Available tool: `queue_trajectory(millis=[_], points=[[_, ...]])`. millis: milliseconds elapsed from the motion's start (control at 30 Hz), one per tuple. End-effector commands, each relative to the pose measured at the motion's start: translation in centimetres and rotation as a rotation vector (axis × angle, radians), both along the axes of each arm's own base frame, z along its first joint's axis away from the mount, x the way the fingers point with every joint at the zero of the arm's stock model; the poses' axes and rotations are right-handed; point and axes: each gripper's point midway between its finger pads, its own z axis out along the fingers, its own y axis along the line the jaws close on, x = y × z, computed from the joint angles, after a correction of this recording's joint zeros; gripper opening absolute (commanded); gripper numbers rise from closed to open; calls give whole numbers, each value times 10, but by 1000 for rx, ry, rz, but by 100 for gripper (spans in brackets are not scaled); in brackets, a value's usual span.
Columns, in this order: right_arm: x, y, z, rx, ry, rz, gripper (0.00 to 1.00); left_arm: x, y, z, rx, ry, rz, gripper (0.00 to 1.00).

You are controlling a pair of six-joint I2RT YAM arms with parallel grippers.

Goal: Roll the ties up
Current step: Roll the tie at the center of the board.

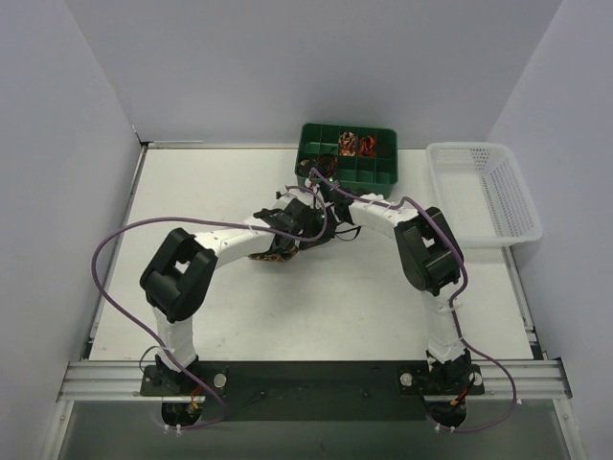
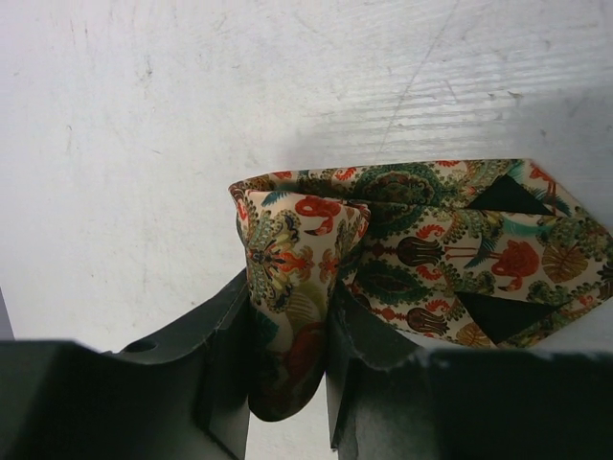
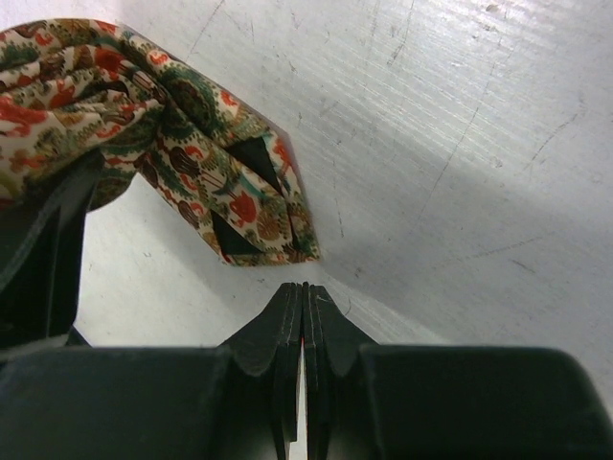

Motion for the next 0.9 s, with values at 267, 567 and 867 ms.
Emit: queue_trajectory(millis=[267, 567, 867], points=[[-2, -2, 0, 5, 20, 0, 1, -2, -41, 34, -67, -79, -49, 56], [-4, -3, -5, -7, 34, -1, 1, -9, -67, 43, -176, -93, -98, 58], [-2, -7, -8, -18, 35, -10, 1, -15, -88, 44, -303, -86, -150, 61]])
